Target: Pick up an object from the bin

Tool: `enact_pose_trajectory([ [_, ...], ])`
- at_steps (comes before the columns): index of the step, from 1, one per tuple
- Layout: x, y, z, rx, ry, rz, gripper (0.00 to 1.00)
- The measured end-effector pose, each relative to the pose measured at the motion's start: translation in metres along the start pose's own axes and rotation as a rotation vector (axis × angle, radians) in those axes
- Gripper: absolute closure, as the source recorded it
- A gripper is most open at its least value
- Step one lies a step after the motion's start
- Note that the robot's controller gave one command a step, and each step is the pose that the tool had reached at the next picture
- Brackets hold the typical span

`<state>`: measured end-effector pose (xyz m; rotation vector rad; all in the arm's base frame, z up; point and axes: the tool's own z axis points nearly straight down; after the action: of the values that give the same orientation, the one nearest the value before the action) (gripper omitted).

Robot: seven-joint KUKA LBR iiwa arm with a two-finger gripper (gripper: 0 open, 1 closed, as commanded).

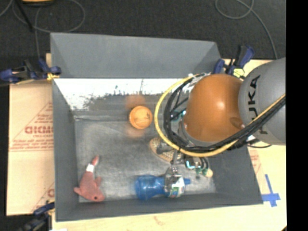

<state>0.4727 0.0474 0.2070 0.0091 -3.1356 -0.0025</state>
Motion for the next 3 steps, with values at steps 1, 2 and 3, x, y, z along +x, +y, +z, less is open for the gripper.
enact_pose_trajectory([
  [1,-0.002,0.000,-0.004,-0.001,-0.008,0.001,0.00],
  [2,-0.002,0.000,-0.003,-0.001,-0.008,0.001,0.00],
  [3,-0.011,0.006,0.020,0.003,-0.004,-0.181,0.00],
])
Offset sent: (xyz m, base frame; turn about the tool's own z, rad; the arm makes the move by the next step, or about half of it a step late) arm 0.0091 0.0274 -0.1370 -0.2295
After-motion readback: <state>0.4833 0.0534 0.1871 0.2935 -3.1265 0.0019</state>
